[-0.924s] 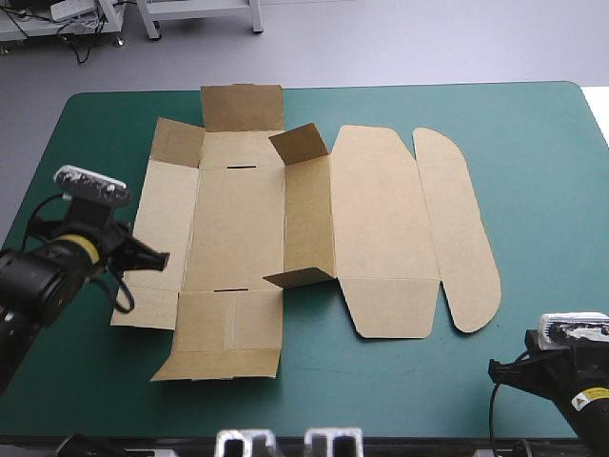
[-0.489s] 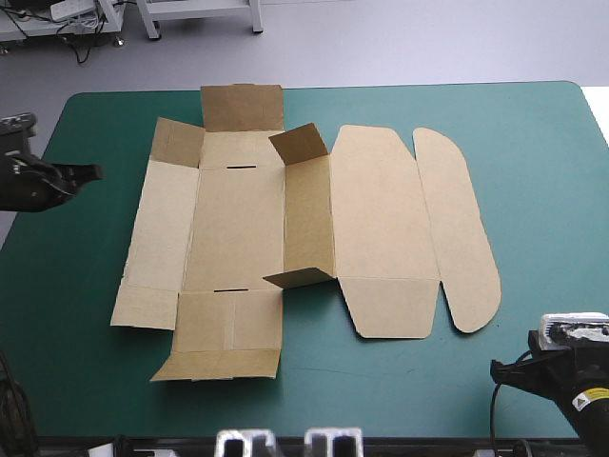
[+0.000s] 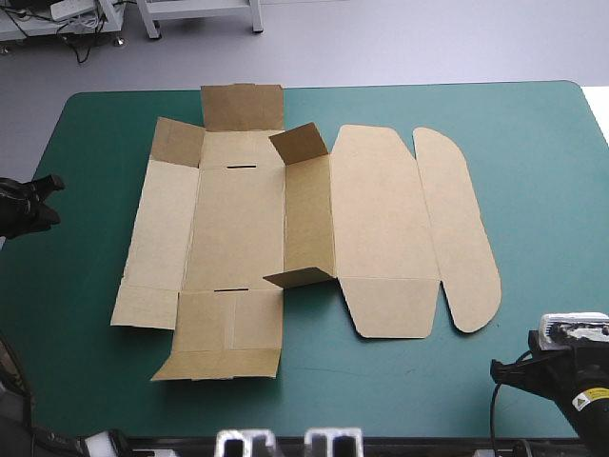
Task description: Fold the box
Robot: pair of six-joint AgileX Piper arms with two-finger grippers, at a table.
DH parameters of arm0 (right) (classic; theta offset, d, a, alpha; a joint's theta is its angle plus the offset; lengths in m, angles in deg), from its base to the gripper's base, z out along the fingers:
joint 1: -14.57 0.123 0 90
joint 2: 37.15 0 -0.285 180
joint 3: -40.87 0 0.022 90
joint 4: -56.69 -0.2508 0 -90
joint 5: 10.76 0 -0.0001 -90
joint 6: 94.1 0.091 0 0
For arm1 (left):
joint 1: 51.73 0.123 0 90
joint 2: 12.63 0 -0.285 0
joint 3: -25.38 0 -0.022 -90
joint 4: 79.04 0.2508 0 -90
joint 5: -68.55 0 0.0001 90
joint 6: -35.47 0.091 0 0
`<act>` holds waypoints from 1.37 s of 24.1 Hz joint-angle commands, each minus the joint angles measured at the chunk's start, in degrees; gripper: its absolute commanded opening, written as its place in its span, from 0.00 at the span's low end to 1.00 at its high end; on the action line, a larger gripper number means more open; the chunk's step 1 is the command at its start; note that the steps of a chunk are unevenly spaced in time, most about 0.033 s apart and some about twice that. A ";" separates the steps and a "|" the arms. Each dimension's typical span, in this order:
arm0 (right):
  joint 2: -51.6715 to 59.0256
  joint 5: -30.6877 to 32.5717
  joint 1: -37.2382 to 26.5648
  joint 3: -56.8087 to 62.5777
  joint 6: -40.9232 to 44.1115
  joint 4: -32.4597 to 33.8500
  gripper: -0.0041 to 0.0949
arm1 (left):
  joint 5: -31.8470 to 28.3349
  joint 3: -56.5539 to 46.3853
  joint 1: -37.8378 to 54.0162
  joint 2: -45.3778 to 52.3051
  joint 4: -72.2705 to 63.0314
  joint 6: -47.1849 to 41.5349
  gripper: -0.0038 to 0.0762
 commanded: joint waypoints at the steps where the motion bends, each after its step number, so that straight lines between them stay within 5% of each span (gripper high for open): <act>1: -0.57 -3.24 0.00 -1.28 -0.29 0.06 0.02 | 2.73 1.95 -0.78 -0.03 -1.75 0.96 0.49; 2: -0.57 -3.14 0.00 -1.28 -0.29 0.06 0.02 | 2.73 1.95 -1.32 -0.58 -1.33 0.96 0.64; 4: -0.57 -3.14 0.00 -1.28 -0.29 0.06 0.02 | 2.73 1.36 -2.25 -1.74 -4.34 0.96 0.72; 12: -0.57 -3.24 0.00 -1.28 -0.29 0.06 0.02 | 1.65 -3.11 -12.26 -8.41 -4.96 11.37 0.72; 29: -0.57 -3.00 0.00 -1.28 -0.05 0.06 0.02 | 2.92 -5.56 -18.06 -14.32 -11.04 12.25 0.71; 33: -0.57 -3.10 0.00 -1.28 -0.05 0.06 0.02 | 2.58 -6.36 -19.41 -14.32 -10.33 12.39 0.63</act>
